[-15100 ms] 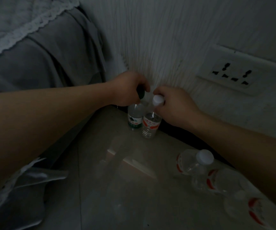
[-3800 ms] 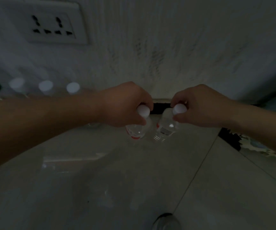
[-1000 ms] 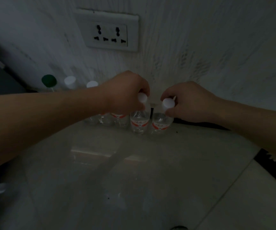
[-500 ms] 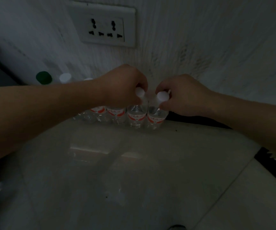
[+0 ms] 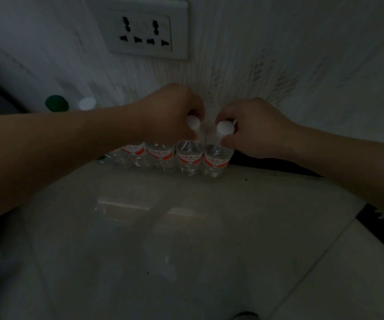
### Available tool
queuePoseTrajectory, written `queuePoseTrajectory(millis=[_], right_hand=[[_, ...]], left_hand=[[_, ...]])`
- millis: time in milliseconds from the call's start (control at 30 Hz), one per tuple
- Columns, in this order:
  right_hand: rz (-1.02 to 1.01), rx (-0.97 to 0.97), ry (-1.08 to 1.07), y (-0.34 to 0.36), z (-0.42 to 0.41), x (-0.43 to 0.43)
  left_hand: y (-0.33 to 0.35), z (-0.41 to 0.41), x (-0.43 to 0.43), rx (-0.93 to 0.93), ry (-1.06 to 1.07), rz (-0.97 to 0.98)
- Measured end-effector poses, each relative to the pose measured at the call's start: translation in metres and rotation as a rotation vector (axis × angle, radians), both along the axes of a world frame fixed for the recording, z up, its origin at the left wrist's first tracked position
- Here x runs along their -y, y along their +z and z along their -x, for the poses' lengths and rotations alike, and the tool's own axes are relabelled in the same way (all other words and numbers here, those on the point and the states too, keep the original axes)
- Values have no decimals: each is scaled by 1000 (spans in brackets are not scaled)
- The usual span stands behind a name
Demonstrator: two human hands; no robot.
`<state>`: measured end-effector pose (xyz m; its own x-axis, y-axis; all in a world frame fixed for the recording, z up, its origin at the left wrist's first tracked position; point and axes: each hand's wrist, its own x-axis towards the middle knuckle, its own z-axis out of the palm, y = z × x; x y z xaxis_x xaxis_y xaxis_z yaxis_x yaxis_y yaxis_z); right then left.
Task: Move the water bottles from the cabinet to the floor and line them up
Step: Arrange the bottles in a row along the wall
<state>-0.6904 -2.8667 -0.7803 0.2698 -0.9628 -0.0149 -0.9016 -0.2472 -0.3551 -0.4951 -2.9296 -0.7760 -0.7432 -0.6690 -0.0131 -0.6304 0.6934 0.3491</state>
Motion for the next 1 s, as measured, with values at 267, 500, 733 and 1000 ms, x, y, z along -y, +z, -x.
queuePoseTrajectory(millis=[267,500,733,1000], right_hand=[[32,16,-1,-3,0,1],[53,32,-17,-8,0,1],[81,21,-4,-8,0,0],[82,-8,-3,-9,1,0]], left_hand=[[-4,-2,2,-10,5,-8],[-8,0,3,-15,0,2],[-9,-1,4,-30,9,-25],[-7,0,3,-16,-2,-21]])
